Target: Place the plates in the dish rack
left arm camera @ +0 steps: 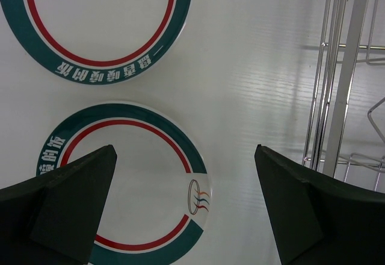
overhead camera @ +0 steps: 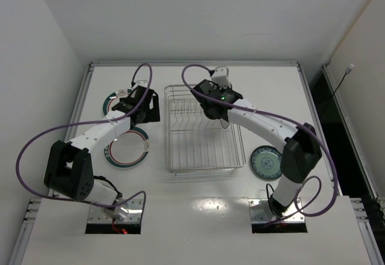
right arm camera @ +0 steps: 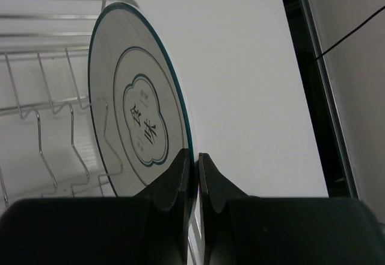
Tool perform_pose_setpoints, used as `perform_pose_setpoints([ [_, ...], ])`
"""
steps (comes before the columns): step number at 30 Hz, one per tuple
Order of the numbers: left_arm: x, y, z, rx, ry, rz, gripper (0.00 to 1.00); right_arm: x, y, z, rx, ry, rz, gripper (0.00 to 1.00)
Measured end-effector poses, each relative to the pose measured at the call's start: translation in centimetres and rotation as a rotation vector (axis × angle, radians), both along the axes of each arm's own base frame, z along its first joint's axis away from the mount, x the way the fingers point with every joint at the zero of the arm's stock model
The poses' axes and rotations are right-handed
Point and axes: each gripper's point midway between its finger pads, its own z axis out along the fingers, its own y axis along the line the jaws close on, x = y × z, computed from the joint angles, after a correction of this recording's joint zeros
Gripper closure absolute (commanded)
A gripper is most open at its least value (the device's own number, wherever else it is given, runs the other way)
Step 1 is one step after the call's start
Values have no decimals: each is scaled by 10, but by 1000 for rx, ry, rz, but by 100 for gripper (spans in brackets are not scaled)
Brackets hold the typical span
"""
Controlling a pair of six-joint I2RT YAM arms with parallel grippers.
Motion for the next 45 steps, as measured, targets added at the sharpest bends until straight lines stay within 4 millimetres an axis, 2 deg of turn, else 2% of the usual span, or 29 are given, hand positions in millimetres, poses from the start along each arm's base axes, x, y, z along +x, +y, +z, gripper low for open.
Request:
perform_pose_setpoints([
  [1,0,0,0,0,0,0,0,-1,4,-6,-13,16,9,100],
  [3,0,0,0,0,0,0,0,-3,8,-19,-31,54,20,92],
  [5,0,1,0,3,0,2,0,-1,10,-24,-13,61,20,90],
  [7,0,1,0,5,0,5,0,-1,10,-26,23,77,24,81],
  [8,0,1,0,6,0,5,0,-1,10,-27,50,88,29,65],
  [10,-1,2,0,7,1,5,0,-1,9,-23,105,92,34,48],
  [12,-1,2,0,8,1,6,0,-5,1,-9,173,84,42,37],
  [13,-1,2,0,9,1,7,0,-10,-4,1,207,69,46,35],
  [15,-1,2,0,10,1,8,0,-22,-19,27,284,22,51,27],
  [17,-1,2,0,11,1,8,0,-36,-40,58,369,-50,47,23],
  [20,-1,2,0,10,1,8,0,-62,-84,85,463,-145,2,23],
  [21,-1,2,0,9,2,6,0,-72,-98,82,482,-149,-24,35],
  [22,-1,2,0,8,2,6,0,-83,-113,75,488,-143,-56,52],
  [23,-1,2,0,8,2,6,0,-93,-124,65,499,-128,-87,81],
  [24,-1,2,0,8,2,6,0,-102,-134,49,508,-92,-122,95],
  [30,0,1,1,2,0,2,0,-150,-179,-68,614,177,-424,94],
  [31,0,0,2,1,-1,1,0,-160,-185,-85,675,217,-486,100],
  [32,0,0,2,0,-2,1,0,-166,-188,-97,720,246,-526,100],
  [34,0,0,4,-4,-7,0,0,-171,-186,-122,832,310,-581,100],
  [37,-1,0,10,-10,-20,-1,0,-174,-171,-162,969,431,-604,99],
  [40,-1,0,15,-15,-32,-2,0,-174,-155,-178,1048,471,-576,92],
  [45,-2,-2,17,-26,-37,-8,0,-153,-140,-189,1145,472,-520,89],
])
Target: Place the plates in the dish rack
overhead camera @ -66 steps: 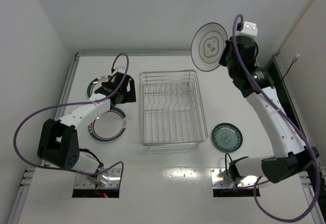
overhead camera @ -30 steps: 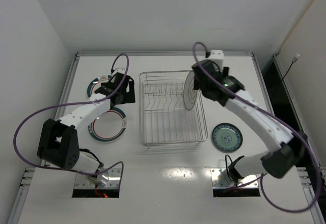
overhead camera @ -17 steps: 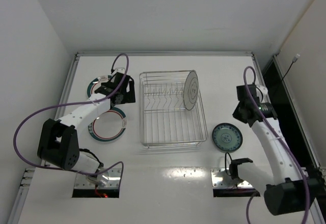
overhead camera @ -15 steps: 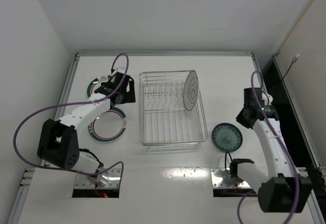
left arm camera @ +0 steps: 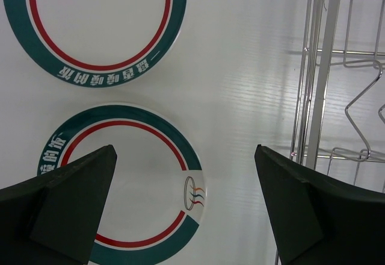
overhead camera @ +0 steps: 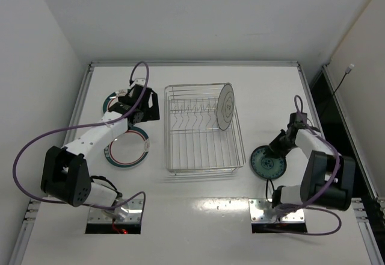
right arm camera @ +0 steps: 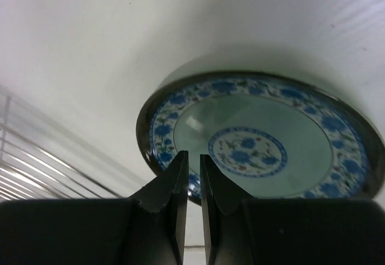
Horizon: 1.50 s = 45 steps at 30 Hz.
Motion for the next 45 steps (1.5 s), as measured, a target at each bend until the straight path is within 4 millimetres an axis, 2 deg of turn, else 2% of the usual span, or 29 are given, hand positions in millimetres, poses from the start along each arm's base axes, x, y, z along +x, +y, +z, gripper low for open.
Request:
perform_pose_setpoints([
  [5,0,-3,-1,-12,4,-8,0,3,11,-24,77,78,1,88],
  [7,0,-3,-1,-15,4,-10,0,10,15,-25,102,100,7,88],
  [14,0,-3,-1,-15,5,-10,0,53,19,-25,35,88,84,88],
  [18,0,-3,-1,-15,5,-10,0,79,20,-25,16,71,101,92],
  [23,0,-3,-1,-15,4,-10,0,121,15,-15,-10,4,103,93],
  [28,0,-3,-1,-15,5,-10,0,142,12,-9,-21,-37,131,92],
  [31,-1,-3,-1,-15,5,-10,0,139,11,-9,-35,-34,163,81],
  [32,-1,-3,-1,-14,5,-10,0,137,9,-9,-46,-28,173,71],
  [33,-1,-3,-1,-14,5,-10,0,132,5,-6,-62,-31,172,51],
  [34,-1,-3,-1,-14,5,-10,0,126,1,-1,-75,-36,168,47],
  [36,-1,-3,-1,-14,5,-10,0,110,-11,14,-97,-72,149,43],
  [40,-1,-3,-1,-14,6,-10,0,83,-60,50,-143,-176,7,43],
  [42,-1,-3,-1,-14,6,-10,0,77,-76,50,-149,-184,-34,43],
  [45,-1,-3,-2,-14,8,-10,0,66,-69,27,-94,-127,-18,43],
])
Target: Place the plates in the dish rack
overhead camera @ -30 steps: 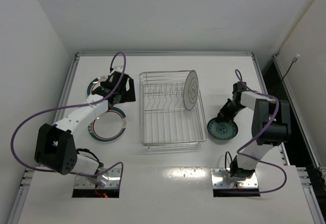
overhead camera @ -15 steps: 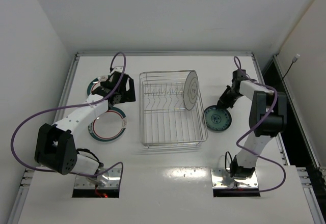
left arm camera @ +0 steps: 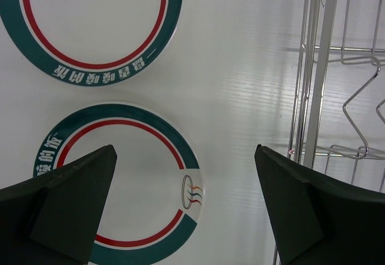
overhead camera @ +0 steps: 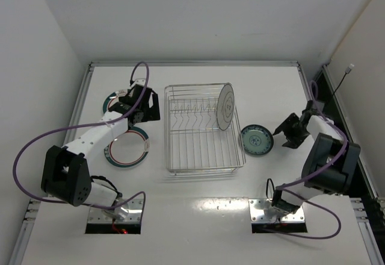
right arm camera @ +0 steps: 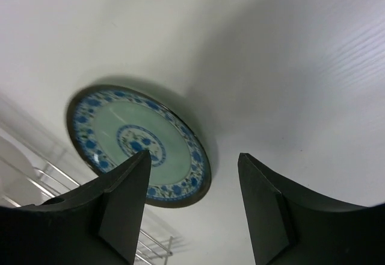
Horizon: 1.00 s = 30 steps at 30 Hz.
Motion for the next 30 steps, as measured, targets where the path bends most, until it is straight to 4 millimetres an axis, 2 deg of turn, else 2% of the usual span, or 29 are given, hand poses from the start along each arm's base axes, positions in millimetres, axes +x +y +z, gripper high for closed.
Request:
perform_pose_setpoints([
  [3,0,0,-1,1,4,0,0,-15,15,-23,71,75,26,43],
  [6,0,0,-2,3,5,0,0,-21,24,-35,113,112,48,43],
  [9,0,0,-2,3,5,0,0,-24,31,-43,152,127,70,50],
  [11,0,0,-2,3,5,0,0,-26,37,-48,184,132,85,67],
  [12,0,0,-2,3,5,0,0,-26,40,-49,200,126,94,84],
  [14,0,0,-2,3,5,0,0,-26,46,-53,227,119,103,100],
  [17,0,0,-3,5,8,2,0,-22,57,-52,289,97,126,100],
  [21,0,2,-7,18,21,8,0,-18,55,-48,269,84,129,100],
  [23,-1,3,-7,22,24,11,0,-13,45,-34,205,71,123,100],
  [25,0,4,-7,25,21,17,0,3,30,-5,91,14,113,100],
  [27,0,5,-7,25,20,25,0,26,12,35,-46,-67,97,100],
  [28,0,5,-7,23,18,30,0,43,5,66,-133,-122,92,100],
  [30,0,6,-6,23,13,41,0,74,8,125,-267,-242,102,100],
])
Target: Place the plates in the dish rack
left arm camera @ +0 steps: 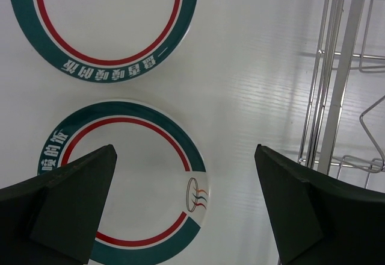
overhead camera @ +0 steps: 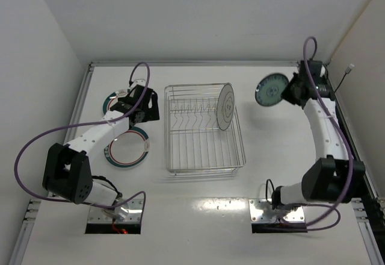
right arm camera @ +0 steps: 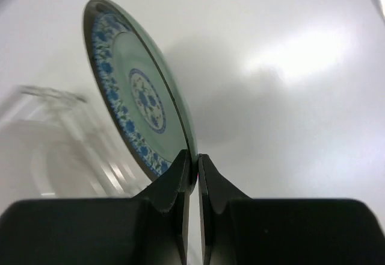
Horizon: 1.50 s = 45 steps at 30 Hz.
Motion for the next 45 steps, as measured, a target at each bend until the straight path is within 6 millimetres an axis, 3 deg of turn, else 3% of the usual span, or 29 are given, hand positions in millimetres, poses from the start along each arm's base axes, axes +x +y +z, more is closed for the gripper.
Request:
perform_pose_setpoints([
  [3,1,3,1,5,-11,24,0,30,38,88,-155,-197,41,100],
  [5,1,5,2,8,-16,38,0,32,66,125,-204,-280,69,100],
  [8,1,6,3,11,-20,49,0,25,99,154,-261,-328,97,100],
  [12,1,10,3,24,-23,65,0,26,128,167,-360,-316,100,100],
  [18,-2,13,2,36,-15,78,0,53,191,149,-533,-226,164,100],
  [23,-3,15,2,45,-9,83,0,58,223,122,-665,-141,231,100],
  [35,-3,16,2,49,-9,89,0,48,226,102,-844,-31,279,100],
  [45,-4,19,3,62,-13,99,0,27,231,15,-953,147,376,100],
])
